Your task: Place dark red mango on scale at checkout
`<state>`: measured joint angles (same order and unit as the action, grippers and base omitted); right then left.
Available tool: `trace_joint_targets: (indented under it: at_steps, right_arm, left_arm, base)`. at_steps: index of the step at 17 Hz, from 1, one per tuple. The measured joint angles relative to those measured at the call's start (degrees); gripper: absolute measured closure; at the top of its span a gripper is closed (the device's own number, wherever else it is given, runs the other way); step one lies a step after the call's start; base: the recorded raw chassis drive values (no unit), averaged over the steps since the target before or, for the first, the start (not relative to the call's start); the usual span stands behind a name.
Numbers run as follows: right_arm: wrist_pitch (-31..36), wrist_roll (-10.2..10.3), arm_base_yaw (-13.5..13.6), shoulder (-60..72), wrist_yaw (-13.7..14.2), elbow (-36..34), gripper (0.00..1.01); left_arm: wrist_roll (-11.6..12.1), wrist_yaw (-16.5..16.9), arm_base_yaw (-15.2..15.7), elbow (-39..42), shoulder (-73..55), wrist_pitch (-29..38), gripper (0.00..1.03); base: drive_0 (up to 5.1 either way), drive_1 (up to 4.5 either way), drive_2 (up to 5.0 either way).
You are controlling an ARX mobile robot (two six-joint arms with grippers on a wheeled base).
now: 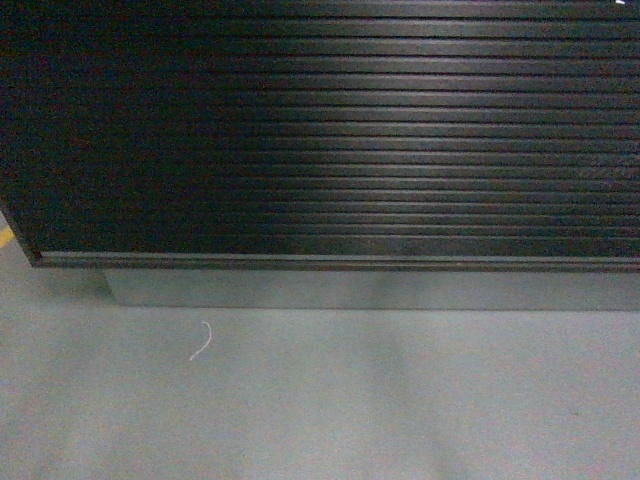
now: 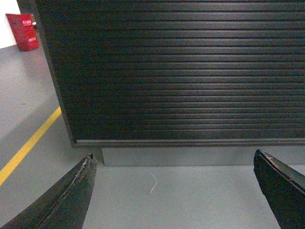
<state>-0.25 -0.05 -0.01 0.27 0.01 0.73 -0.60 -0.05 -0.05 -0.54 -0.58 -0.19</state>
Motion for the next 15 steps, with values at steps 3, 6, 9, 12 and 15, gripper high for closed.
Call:
trace_joint_targets:
  at_steps: [3, 6, 9, 12, 15]
  right_arm:
    - [0.0, 0.0, 0.0, 0.0, 0.0, 0.0, 0.03]
    - [0.0, 0.0, 0.0, 0.0, 0.0, 0.0, 0.03]
    - [0.0, 0.0, 0.0, 0.0, 0.0, 0.0, 0.03]
    - [0.0, 0.0, 0.0, 0.0, 0.0, 0.0, 0.03]
    - [0.0, 0.0, 0.0, 0.0, 0.0, 0.0, 0.03]
  left_arm:
    - [0.0, 0.0, 0.0, 0.0, 0.0, 0.0, 0.05]
    - [0.0, 0.0, 0.0, 0.0, 0.0, 0.0, 0.05]
    - [0.0, 0.0, 0.0, 0.0, 0.0, 0.0, 0.05]
    - [0.0, 0.0, 0.0, 0.0, 0.0, 0.0, 0.05]
    - [0.0, 0.0, 0.0, 0.0, 0.0, 0.1, 0.05]
  base:
    - [0.0, 2.55, -2.6]
    - [0.0, 2.62, -2.7]
    - [0.0, 2.66, -2.6]
    - [-0.1, 2.55, -2.7]
    - [-0.1, 2.51, -2.8]
